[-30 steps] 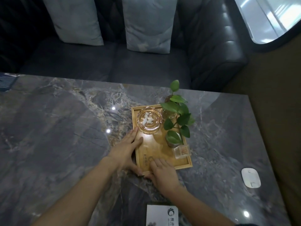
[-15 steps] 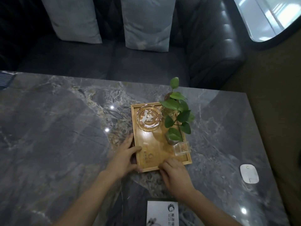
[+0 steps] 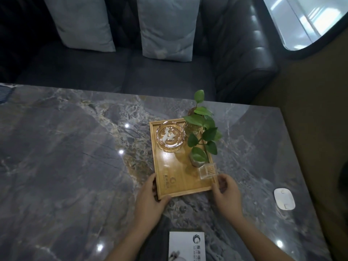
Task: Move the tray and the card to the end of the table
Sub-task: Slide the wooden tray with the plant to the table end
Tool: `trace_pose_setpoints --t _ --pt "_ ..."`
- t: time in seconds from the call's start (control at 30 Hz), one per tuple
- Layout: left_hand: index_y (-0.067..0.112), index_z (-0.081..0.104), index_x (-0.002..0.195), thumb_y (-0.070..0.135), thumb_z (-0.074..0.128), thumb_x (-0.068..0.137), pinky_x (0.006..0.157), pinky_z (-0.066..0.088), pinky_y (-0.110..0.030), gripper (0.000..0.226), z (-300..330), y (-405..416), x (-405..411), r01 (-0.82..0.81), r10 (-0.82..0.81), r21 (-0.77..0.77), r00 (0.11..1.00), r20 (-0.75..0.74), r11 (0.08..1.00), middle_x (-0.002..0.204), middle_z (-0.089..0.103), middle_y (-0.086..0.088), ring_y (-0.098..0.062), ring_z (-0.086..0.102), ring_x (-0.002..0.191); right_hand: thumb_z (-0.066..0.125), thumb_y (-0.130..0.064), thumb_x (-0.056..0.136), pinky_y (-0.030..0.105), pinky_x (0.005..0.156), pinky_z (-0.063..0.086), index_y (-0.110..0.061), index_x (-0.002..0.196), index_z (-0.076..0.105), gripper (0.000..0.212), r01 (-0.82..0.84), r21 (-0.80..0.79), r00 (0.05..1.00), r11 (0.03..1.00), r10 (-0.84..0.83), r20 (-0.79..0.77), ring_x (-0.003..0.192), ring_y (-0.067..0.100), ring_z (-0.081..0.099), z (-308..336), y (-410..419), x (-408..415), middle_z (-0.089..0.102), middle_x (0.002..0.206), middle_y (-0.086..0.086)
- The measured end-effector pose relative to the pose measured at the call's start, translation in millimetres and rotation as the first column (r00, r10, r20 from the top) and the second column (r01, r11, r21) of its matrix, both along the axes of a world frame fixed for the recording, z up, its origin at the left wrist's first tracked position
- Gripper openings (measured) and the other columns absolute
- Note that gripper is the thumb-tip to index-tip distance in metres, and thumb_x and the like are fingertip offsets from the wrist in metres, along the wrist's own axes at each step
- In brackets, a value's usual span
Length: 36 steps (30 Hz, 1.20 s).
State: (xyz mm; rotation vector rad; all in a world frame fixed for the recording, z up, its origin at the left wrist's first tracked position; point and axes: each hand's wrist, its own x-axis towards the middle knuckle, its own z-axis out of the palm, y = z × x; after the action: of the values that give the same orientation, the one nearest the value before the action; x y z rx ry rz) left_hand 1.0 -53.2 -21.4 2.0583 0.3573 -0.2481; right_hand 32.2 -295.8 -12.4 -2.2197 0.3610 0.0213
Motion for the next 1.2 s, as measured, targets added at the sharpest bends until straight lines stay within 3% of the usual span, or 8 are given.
trace_pose_setpoints --t 0.2,0.33,0.57,0.87,0.93,1.03,1.1,1.2 --pt "0.07 0.038 0.122 0.024 0.089 0.066 0.088 0.059 -0.039 0.088 -8.1 -2.3 5.1 -0.02 0.02 -0.016 1.0 0.004 1.0 0.116 0.066 0.017 -0.005 0.065 0.105 0.063 -0.007 0.09 0.021 0.059 0.044 -0.019 0.086 0.063 0.013 0.166 0.134 0.978 0.977 -0.146 -0.149 0.07 0.018 0.061 -7.1 -1.3 18.5 0.064 0.075 -0.001" --pt "0.057 0.045 0.128 0.024 0.09 0.066 0.085 0.058 -0.034 0.083 -9.9 -3.6 5.7 -0.035 0.035 0.001 0.999 0.004 0.999 0.114 0.065 0.02 -0.005 0.066 0.099 0.064 -0.005 0.088 0.016 0.055 0.044 -0.014 0.089 0.065 0.009 0.157 0.106 0.974 0.982 -0.136 -0.181 0.065 0.016 0.059 -11.4 -3.0 19.8 0.062 0.073 0.0" --pt "0.05 0.049 0.131 0.016 0.09 0.068 0.068 0.044 -0.006 0.082 -4.2 -5.9 6.5 -0.038 0.038 0.007 0.999 0.002 0.999 0.105 0.061 0.026 0.01 0.06 0.087 0.062 0.0 0.085 0.009 0.047 0.038 -0.016 0.081 0.063 0.016 0.123 0.0 0.975 0.992 -0.121 -0.188 0.059 0.008 0.054 -5.6 -1.6 21.7 0.059 0.067 -0.006" --pt "0.042 0.05 0.135 0.021 0.088 0.07 0.087 0.057 -0.034 0.079 -8.6 -21.2 12.0 0.015 -0.017 0.118 1.0 0.011 0.993 0.109 0.059 0.014 -0.009 0.063 0.096 0.06 0.004 0.079 0.004 0.047 0.036 -0.019 0.074 0.06 0.024 0.107 -0.085 0.976 0.991 -0.121 -0.18 0.057 0.003 0.052 1.3 -13.9 29.6 0.057 0.063 -0.011" --pt "0.043 0.053 0.131 0.021 0.088 0.07 0.084 0.057 -0.032 0.074 -8.5 -23.7 14.9 0.035 -0.037 0.123 0.999 0.009 0.992 0.104 0.058 0.017 -0.007 0.063 0.093 0.06 0.004 0.079 0.004 0.045 0.035 -0.018 0.073 0.059 0.023 0.111 -0.09 0.974 0.99 -0.126 -0.187 0.057 0.002 0.051 1.5 -17.6 30.2 0.056 0.063 -0.011" --pt "0.038 0.059 0.129 0.016 0.089 0.068 0.073 0.047 -0.016 0.072 -7.5 -28.9 21.8 0.056 -0.059 0.124 0.998 0.023 0.991 0.097 0.058 0.018 -0.007 0.062 0.087 0.061 0.0 0.078 0.013 0.047 0.035 -0.018 0.073 0.06 0.019 0.111 -0.097 0.976 0.989 -0.126 -0.179 0.059 0.007 0.056 -2.9 -27.8 30.3 0.058 0.064 -0.011" --pt "0.037 0.059 0.13 0.014 0.089 0.067 0.07 0.044 -0.018 0.074 -4.6 -34.7 25.8 0.07 -0.074 0.135 0.997 0.024 0.988 0.098 0.061 0.014 -0.008 0.062 0.086 0.062 -0.002 0.078 0.019 0.05 0.037 -0.017 0.076 0.062 0.016 0.103 -0.095 0.975 0.99 -0.12 -0.188 0.062 0.007 0.057 -4.5 -36.1 29.3 0.059 0.065 -0.01" --pt "0.039 0.057 0.132 0.015 0.09 0.065 0.076 0.049 -0.023 0.078 -2.3 -43.5 31.4 0.084 -0.087 0.141 0.996 0.013 0.986 0.103 0.065 0.011 -0.008 0.064 0.088 0.062 -0.002 0.079 0.015 0.048 0.034 -0.018 0.076 0.062 0.016 0.109 -0.098 0.97 0.989 -0.128 -0.208 0.06 0.0 0.053 -3.3 -47.3 28.0 0.058 0.065 -0.013"
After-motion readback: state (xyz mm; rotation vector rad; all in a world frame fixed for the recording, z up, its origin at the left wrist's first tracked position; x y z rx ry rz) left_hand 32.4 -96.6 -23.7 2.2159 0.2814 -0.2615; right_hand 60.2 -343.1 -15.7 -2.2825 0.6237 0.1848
